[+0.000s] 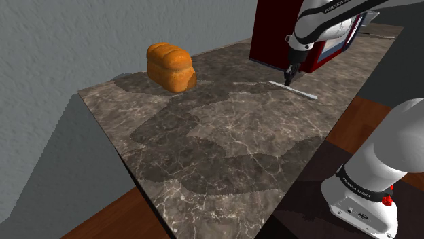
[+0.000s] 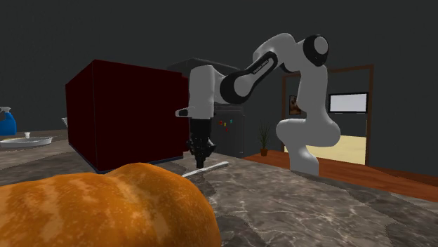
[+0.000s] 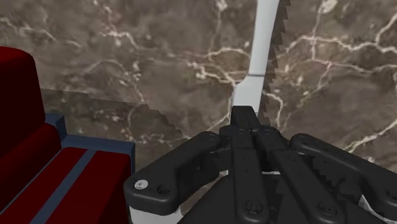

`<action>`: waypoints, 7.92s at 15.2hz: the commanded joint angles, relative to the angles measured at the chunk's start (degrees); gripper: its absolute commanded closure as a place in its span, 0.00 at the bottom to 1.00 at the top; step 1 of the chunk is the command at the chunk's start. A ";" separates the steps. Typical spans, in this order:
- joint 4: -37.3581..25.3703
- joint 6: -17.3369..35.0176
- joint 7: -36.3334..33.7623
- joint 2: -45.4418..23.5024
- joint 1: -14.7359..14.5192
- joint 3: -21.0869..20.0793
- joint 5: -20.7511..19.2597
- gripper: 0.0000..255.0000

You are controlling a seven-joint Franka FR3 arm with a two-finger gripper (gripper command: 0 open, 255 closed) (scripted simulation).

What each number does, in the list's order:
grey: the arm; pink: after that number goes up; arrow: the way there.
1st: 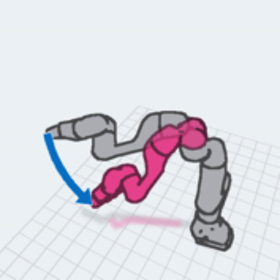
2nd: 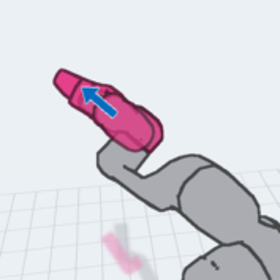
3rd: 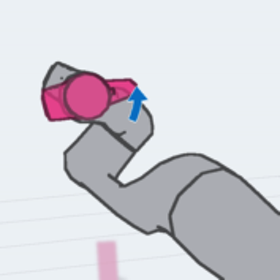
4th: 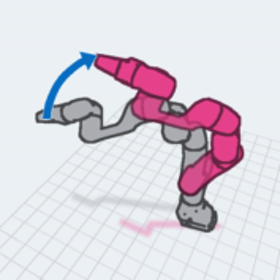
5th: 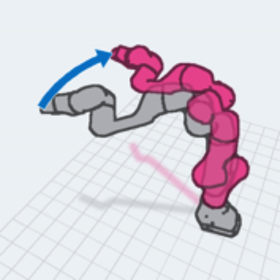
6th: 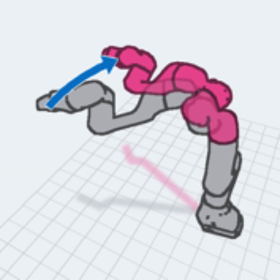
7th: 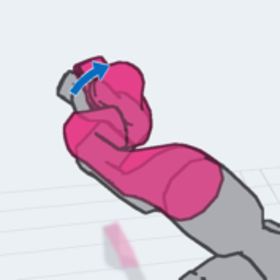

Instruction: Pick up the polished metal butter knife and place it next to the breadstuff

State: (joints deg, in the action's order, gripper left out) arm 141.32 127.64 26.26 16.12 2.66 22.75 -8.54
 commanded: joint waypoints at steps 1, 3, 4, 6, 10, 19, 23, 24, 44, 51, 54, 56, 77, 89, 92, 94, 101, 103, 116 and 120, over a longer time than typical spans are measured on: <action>0.00 0.00 0.00 0.00 0.00 0.00 0.00 1.00; 1.02 -1.55 -1.54 2.41 0.72 -0.51 -1.22 0.00; 1.98 -3.18 -3.00 4.80 1.46 -1.07 -2.30 0.00; 3.55 -6.36 -5.44 9.13 2.83 -2.23 -3.91 0.00; 5.46 -2.81 -5.32 7.48 2.91 -1.65 -4.03 0.00; 7.00 0.44 -5.17 5.76 2.88 -1.07 -4.08 0.00; 7.00 0.42 -5.18 5.77 2.88 -1.08 -4.08 1.00; 7.00 0.42 -5.18 5.77 2.88 -1.08 -4.08 1.00; 0.48 -10.98 -5.17 10.71 2.93 -2.90 -3.61 1.00; -3.82 -16.74 -5.02 12.18 2.78 -3.74 -3.17 1.00; -5.82 -19.13 -4.93 12.58 2.70 -4.07 -2.96 1.00; -7.20 -20.71 -4.86 12.77 2.64 -4.28 -2.82 1.00; -23.81 -36.25 -3.80 11.68 1.89 -5.87 -1.32 1.00; -28.94 -35.67 -19.12 4.49 -3.90 -16.87 4.29 1.00; -31.68 -35.64 -22.73 1.51 -5.31 -19.31 5.31 1.00; -33.85 -35.69 -25.10 -0.73 -6.25 -20.86 5.85 1.00; -43.83 -36.64 -33.21 -10.06 -9.55 -25.80 6.72 1.00; -47.46 -37.22 -35.46 -13.19 -10.56 -27.06 6.64 1.00; -58.27 -36.09 -43.44 -25.53 -14.82 -30.77 5.20 1.00; -54.34 -32.77 -43.50 -24.91 -14.72 -30.74 5.28 1.00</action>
State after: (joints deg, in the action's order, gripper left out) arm 86.30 94.16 -17.24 -8.78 -12.08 -8.00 -3.26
